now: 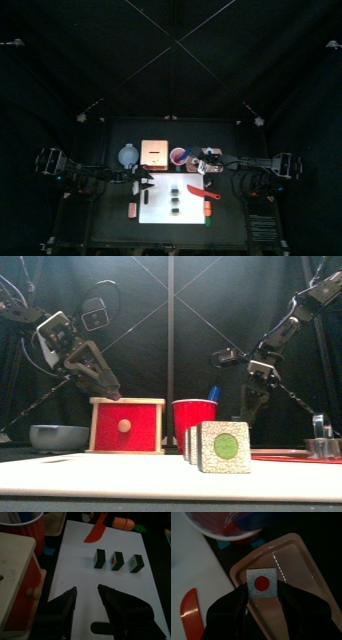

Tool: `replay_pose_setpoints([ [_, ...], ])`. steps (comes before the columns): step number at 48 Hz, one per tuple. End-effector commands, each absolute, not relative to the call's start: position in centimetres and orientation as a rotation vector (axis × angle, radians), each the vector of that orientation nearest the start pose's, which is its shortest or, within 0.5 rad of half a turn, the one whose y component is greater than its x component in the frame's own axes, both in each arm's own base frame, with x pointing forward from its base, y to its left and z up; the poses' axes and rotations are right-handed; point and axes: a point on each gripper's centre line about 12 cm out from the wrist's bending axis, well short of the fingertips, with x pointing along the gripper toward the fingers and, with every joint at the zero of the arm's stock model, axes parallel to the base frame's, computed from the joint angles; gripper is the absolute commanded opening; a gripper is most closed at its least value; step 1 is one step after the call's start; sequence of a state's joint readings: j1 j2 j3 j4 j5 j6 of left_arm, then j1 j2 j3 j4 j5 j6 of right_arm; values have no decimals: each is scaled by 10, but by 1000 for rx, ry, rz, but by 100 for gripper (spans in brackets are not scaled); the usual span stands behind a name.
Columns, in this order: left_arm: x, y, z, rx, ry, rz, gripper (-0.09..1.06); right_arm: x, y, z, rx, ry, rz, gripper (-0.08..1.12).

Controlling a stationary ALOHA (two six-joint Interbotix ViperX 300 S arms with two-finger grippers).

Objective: Place sushi on board then cut the sushi with the knife then place the pieces on the plate
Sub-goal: Place the 4 sushi pieces on the plate

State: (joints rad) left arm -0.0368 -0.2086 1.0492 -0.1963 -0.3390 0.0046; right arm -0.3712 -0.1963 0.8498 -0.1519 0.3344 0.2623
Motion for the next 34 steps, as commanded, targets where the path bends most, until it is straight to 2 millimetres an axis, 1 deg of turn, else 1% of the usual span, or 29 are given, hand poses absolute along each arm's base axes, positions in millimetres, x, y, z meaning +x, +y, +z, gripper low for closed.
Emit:
replay_pose_setpoints([
  [1,303,-2,157,-156,483,76,78,280,-121,152,259,937,-454,83],
  [7,304,-2,158,-155,480,76,78,279,-121,145,264,952,-455,90],
  [10,304,-2,158,-155,480,76,78,280,-122,145,264,952,-455,92],
  [15,304,-2,158,-156,478,78,78,280,-122,150,264,937,-457,92],
  [20,304,-2,158,-157,478,77,78,281,-118,160,264,906,-448,92],
  [26,304,-2,159,-157,477,77,78,294,-90,176,229,862,-361,92],
  [32,304,-2,158,-158,480,78,78,315,-47,192,159,815,-219,92],
  [34,304,-2,159,-157,477,77,78,322,-36,196,144,804,-183,92],
])
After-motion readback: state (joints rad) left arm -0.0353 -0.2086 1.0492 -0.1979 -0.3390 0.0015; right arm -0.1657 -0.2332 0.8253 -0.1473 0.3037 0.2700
